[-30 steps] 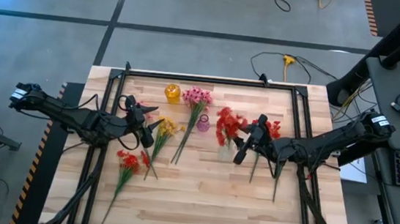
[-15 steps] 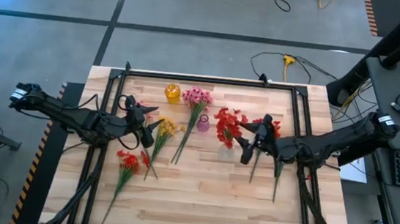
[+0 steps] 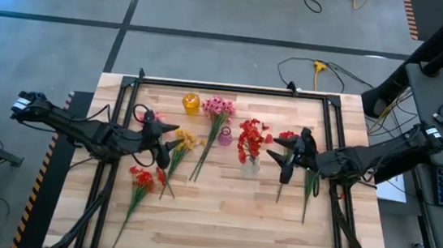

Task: Sort flowers into vase by color
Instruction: Put the left yellow flowers into the violet vase

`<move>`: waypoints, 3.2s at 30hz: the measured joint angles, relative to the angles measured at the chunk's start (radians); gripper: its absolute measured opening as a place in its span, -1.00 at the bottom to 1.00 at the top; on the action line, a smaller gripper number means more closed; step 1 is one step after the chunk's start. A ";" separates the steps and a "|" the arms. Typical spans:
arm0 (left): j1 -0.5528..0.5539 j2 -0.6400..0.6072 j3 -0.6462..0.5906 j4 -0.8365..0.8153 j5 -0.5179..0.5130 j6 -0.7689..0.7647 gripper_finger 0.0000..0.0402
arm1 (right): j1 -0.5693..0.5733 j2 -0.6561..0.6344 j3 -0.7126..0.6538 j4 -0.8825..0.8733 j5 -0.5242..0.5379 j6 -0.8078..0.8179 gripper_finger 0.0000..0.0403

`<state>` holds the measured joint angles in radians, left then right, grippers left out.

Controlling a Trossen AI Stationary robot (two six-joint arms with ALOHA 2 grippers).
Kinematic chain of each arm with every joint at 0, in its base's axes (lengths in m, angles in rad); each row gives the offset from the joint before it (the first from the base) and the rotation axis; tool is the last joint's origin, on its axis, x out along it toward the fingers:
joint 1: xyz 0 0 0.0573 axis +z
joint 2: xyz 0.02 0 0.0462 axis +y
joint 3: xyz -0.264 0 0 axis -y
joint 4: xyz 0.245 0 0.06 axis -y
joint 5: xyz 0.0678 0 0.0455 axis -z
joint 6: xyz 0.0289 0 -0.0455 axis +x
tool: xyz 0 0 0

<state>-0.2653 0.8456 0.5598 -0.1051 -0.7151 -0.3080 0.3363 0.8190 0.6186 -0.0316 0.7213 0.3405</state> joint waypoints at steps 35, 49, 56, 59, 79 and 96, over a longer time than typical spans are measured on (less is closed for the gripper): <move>0.029 0.633 0.439 -0.814 0.237 -0.590 0.08 | -0.003 0.127 0.000 -0.299 -0.279 0.392 0.10; 0.093 0.706 0.435 -0.816 0.319 -0.798 0.08 | -0.003 0.122 0.001 -0.306 -0.318 0.337 0.10; 0.094 0.741 0.435 -0.831 0.324 -0.730 0.08 | 0.000 0.122 0.079 -0.303 -0.338 0.370 0.10; 0.094 0.772 0.434 -0.850 0.320 -0.710 0.08 | -0.002 0.134 0.114 -0.312 -0.338 0.336 0.10; 0.095 0.866 0.427 -0.774 0.306 -0.779 -0.04 | 0.000 0.140 0.198 -0.445 -0.347 0.253 0.10; 0.097 0.865 0.369 -0.724 0.303 -0.822 -0.58 | 0.000 0.140 0.198 -0.445 -0.347 0.231 0.10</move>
<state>-0.1684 1.7103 0.9286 -0.8295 -0.4125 -1.1297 0.3359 0.9592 0.8162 -0.4767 0.3744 0.5716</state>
